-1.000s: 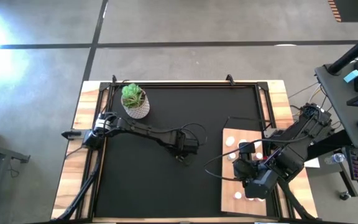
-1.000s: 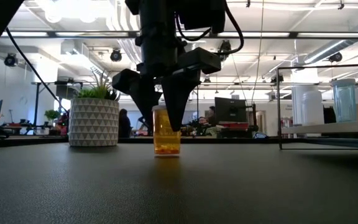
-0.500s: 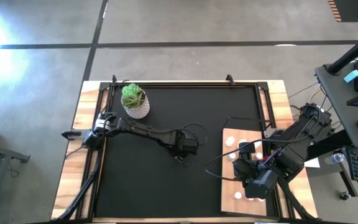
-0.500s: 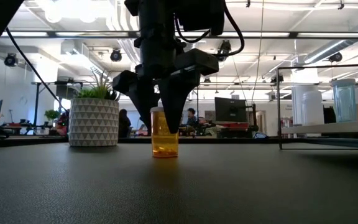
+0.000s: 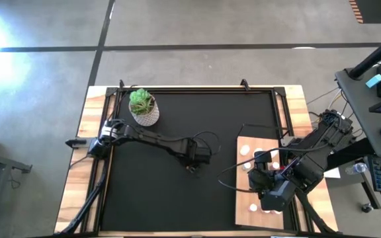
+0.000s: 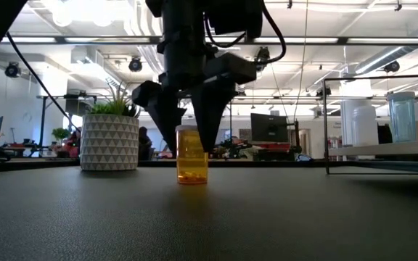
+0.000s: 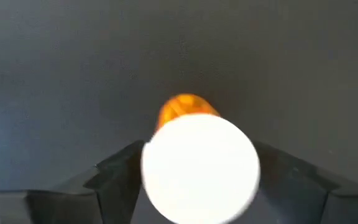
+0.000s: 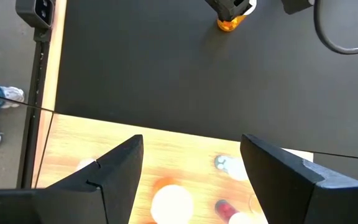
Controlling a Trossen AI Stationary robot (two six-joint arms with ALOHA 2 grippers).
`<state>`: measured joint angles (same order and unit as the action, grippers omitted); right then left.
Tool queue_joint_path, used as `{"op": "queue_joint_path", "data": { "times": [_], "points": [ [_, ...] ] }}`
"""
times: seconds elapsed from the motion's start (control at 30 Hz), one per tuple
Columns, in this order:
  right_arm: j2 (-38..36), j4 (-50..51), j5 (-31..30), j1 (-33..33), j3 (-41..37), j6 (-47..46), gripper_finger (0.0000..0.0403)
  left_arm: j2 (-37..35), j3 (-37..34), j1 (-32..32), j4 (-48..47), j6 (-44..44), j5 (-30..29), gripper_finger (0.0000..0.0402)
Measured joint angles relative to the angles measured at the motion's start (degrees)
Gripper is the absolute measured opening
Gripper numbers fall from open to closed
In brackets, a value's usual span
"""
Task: Pick and place medicine bottles onto shelf by color
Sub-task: Put the orange pill bottle on the shelf aligned with the other pill capsule bottles
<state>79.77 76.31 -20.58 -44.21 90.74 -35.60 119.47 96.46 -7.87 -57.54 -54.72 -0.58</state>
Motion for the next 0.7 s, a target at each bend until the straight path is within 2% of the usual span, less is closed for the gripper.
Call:
{"op": "queue_joint_path", "data": {
  "times": [0.2,0.7],
  "points": [
    [-0.07,0.51,0.00,-0.01,0.00,-0.05,0.0258,-1.00,1.51,0.23,0.00,1.57,4.00,0.0286],
    [-1.40,1.42,-0.25,0.00,0.00,-1.80,0.0258,-6.45,1.64,0.65,-0.64,1.59,4.11,0.0286]
  ]
}}
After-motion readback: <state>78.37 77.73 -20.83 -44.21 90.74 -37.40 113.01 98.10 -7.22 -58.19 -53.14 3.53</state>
